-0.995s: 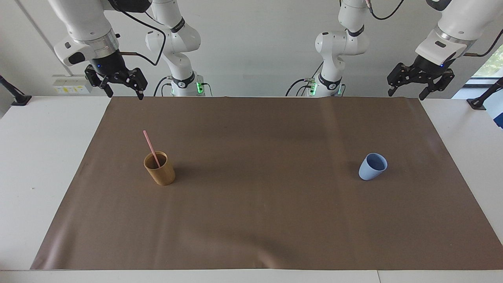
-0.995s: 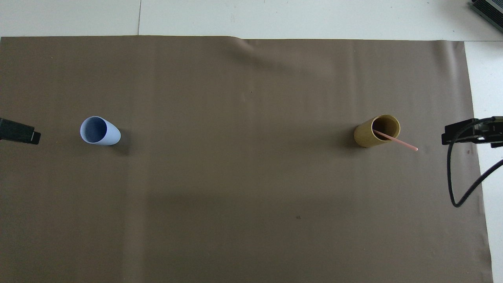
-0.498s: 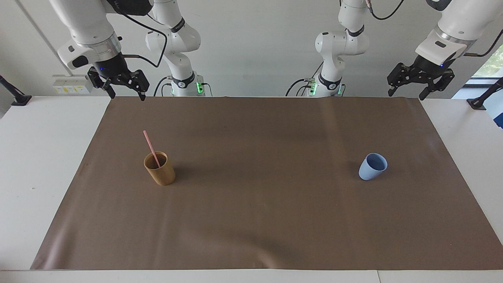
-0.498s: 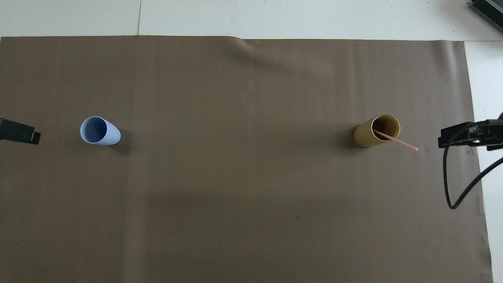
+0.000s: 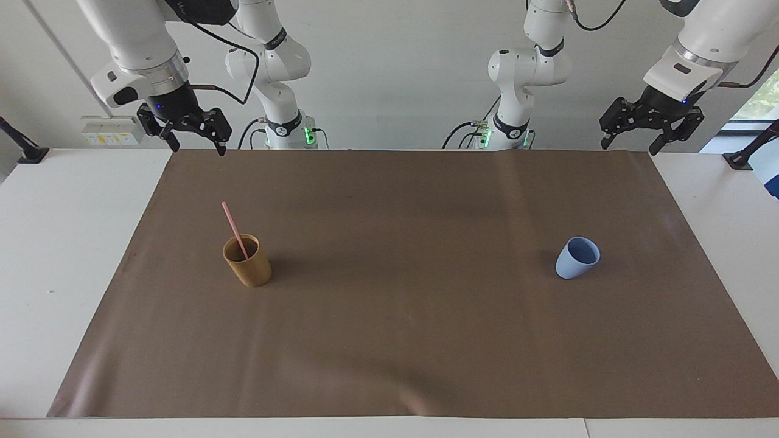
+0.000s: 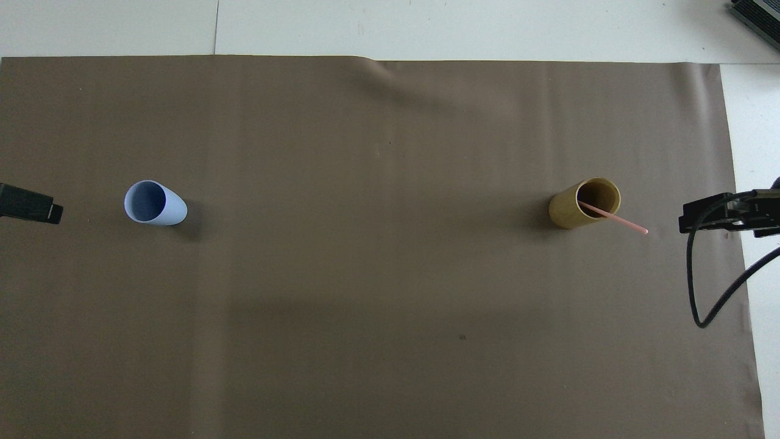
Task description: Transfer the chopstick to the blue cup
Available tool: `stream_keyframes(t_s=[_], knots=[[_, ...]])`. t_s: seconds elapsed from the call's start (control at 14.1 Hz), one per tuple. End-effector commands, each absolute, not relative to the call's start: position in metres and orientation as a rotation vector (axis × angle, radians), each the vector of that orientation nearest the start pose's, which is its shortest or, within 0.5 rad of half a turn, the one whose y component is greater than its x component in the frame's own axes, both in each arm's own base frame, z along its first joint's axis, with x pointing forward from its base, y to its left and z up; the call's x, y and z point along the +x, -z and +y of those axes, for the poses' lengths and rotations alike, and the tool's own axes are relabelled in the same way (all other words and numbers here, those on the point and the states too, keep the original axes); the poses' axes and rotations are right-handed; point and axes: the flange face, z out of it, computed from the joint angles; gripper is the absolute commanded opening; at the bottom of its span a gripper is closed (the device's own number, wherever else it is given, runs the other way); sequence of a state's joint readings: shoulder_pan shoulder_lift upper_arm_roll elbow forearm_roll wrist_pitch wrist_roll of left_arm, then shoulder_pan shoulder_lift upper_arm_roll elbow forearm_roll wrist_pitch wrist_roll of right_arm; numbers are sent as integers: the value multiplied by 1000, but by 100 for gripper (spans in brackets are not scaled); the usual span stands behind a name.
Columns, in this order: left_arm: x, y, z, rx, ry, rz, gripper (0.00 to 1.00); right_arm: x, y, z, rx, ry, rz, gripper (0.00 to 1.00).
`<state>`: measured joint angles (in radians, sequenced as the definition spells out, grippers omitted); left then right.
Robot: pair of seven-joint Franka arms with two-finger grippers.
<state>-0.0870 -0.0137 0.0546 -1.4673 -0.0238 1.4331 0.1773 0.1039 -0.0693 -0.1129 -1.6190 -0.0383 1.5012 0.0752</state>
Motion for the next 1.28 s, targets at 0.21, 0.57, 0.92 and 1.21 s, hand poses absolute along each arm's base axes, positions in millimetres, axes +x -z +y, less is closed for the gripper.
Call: stream_keyframes(t_s=[0.21, 0.57, 0.92, 1.21], knots=[[532, -671, -17, -3138, -37, 341, 100, 522, -635, -18, -3172, 5, 100, 100], [534, -647, -18, -3144, 41, 340, 100, 524, -601, -18, -3170, -92, -42, 100], [554, -585, -17, -3141, 89, 329, 100, 555, -555, -15, -3153, -126, -381, 100], [562, -537, 1, -3139, 126, 288, 100, 581, -515, -4, -3128, -133, -610, 100]])
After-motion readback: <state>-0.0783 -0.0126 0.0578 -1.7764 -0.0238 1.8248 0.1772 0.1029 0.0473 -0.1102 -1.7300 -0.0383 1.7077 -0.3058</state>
